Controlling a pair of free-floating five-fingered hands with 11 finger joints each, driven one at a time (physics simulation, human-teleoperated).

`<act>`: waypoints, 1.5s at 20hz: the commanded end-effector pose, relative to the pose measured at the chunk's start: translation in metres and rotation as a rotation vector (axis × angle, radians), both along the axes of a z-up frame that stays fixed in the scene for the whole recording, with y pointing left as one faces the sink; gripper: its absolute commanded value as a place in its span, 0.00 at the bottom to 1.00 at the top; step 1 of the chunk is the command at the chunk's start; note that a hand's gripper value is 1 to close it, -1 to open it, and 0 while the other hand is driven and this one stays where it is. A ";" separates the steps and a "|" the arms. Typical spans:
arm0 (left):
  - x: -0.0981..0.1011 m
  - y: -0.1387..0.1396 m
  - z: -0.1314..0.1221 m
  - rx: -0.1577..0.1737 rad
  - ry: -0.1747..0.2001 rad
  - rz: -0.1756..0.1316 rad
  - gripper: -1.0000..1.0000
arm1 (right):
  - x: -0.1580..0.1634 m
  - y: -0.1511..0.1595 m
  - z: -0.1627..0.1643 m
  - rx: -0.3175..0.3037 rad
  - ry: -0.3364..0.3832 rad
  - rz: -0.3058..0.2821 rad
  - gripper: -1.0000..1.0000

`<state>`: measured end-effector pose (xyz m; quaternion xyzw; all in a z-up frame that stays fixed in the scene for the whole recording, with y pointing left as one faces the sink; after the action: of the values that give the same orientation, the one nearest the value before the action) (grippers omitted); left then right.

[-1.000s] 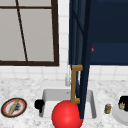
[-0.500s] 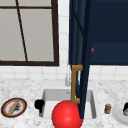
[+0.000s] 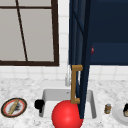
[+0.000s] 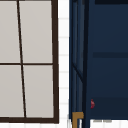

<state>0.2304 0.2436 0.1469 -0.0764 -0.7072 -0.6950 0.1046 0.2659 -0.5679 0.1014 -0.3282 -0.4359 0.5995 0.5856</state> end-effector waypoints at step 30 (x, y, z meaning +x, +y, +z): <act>0.000 0.000 0.000 0.000 0.000 0.000 0.50 | 0.009 0.042 0.063 -0.006 -0.038 -0.077 0.00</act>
<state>0.2304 0.2436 0.1469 -0.0764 -0.7072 -0.6950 0.1046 0.2691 -0.5424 0.1575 -0.3577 -0.4339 0.5840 0.5854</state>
